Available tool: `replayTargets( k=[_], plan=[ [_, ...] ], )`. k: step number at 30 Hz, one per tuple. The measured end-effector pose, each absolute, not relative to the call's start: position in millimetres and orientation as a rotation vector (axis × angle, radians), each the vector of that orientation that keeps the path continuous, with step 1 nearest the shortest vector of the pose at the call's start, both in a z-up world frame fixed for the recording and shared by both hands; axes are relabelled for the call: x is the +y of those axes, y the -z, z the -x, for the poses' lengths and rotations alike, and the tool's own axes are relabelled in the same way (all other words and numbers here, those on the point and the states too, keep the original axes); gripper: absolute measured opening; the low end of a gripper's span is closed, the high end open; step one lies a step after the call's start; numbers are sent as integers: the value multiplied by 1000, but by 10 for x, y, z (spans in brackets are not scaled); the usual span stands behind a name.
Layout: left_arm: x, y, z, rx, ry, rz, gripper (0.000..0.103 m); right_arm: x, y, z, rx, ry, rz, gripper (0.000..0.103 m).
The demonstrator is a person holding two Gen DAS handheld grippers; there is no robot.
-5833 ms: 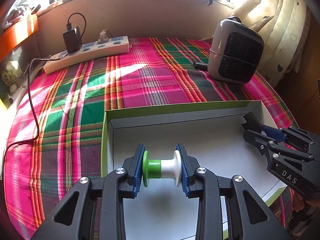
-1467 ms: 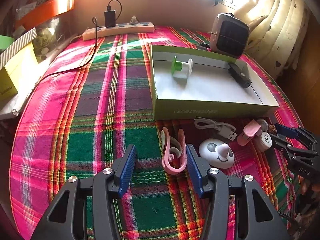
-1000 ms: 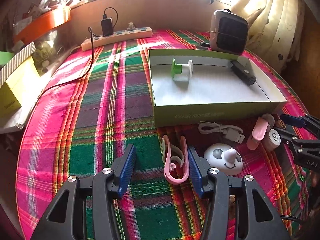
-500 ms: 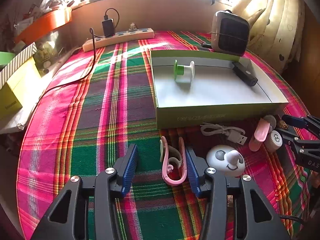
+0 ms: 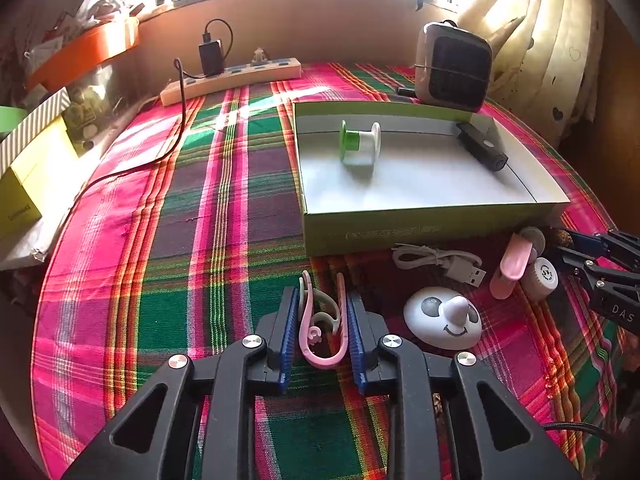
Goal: Organize objects
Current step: 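Grasp the pink earhook with the left gripper while the right gripper grasps a walnut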
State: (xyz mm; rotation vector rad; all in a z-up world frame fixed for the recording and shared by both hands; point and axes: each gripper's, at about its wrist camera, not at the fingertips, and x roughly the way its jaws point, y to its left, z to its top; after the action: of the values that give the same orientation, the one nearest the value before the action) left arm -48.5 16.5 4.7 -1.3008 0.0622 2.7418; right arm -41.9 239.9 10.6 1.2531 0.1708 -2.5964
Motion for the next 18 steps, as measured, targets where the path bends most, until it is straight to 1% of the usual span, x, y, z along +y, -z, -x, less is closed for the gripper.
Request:
replayTargets(
  k=[4,18],
  plan=[
    [168,-45,483,68,-2742,1300,21,2409,-109,417,166,2598,-1251,27],
    [161,-41,483,65,-2743,1298,21,2415,-105,414,162,2597,-1250,26]
  ],
)
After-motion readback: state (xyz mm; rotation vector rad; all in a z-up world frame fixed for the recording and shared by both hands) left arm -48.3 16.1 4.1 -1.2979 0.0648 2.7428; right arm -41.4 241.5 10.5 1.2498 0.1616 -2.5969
